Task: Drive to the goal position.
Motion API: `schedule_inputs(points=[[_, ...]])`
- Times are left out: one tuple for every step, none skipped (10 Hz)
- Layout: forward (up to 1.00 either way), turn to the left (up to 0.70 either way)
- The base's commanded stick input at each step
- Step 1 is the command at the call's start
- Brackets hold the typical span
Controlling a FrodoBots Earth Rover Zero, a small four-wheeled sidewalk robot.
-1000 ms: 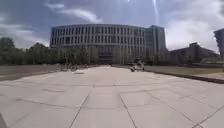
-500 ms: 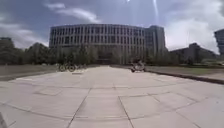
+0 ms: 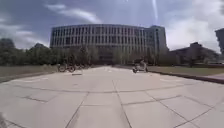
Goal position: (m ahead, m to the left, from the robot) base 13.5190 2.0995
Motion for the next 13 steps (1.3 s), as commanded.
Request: schedule_inputs(points=[[0.67,0.00],[0.67,0.00],[0.67,0.00],[0.67,0.01],[0.67,0.06],[0.67,0.11],[0.67,0.12],[0.67,0.12],[0.67,0.07],[0.67,0.03],[0.67,0.00],[0.67,0.00],[0.67,0.00]])
